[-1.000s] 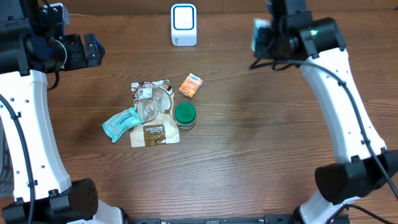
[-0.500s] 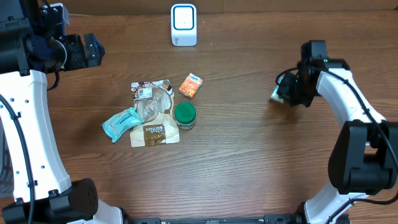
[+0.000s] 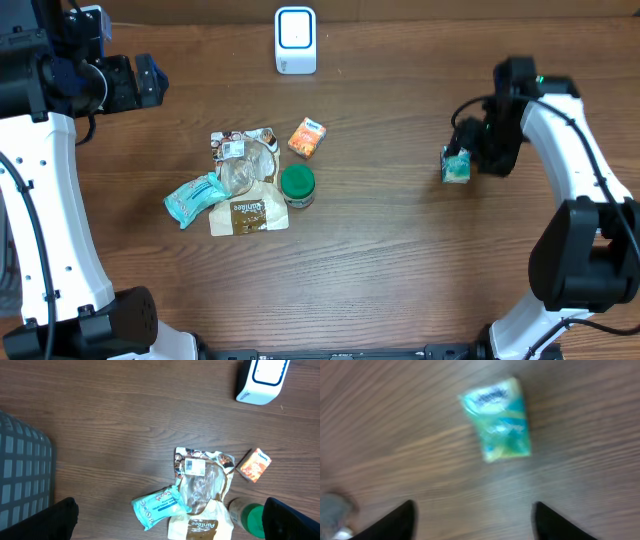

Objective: Scan the item barcode
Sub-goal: 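Carry the Kleenex pack right and set it on the table, then move the right gripper to the green-lidded jar and grasp it, then lift the jar and carry it toward the scanner, then hold the jar in front of the scanner window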

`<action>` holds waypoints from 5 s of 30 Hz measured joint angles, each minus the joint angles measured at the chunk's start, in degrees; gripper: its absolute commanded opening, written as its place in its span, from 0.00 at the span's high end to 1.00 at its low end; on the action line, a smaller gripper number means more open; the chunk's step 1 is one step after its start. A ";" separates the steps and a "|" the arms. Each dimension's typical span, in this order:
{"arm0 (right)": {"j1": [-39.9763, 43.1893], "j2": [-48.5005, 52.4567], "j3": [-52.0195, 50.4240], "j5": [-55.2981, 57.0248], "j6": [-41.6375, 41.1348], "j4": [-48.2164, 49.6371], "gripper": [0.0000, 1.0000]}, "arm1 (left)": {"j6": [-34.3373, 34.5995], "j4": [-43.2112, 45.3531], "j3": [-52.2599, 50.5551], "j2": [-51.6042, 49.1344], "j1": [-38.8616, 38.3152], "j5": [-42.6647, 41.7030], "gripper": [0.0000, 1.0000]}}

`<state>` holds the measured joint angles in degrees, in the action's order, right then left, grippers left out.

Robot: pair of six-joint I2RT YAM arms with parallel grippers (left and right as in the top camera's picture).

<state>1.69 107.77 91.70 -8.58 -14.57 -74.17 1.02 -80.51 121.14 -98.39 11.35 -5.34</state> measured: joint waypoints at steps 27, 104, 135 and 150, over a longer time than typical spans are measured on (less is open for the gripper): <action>-42.62 12.52 8.26 3.04 9.49 16.92 0.00 | 0.00 -0.04 0.00 0.02 0.00 0.00 0.00; -12.79 -5.84 22.51 -55.17 28.39 8.63 0.51 | 0.00 -0.04 0.00 0.02 0.00 0.00 0.00; -31.69 28.30 22.60 20.11 66.75 78.40 0.57 | 0.00 -0.04 0.00 0.00 0.00 0.00 0.00; -29.73 36.98 22.60 23.06 87.06 92.21 0.57 | 0.00 -0.04 0.00 0.02 0.00 0.00 0.00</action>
<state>-28.03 144.75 114.30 14.48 72.49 18.04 1.02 -80.55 121.14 -98.37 11.35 -5.34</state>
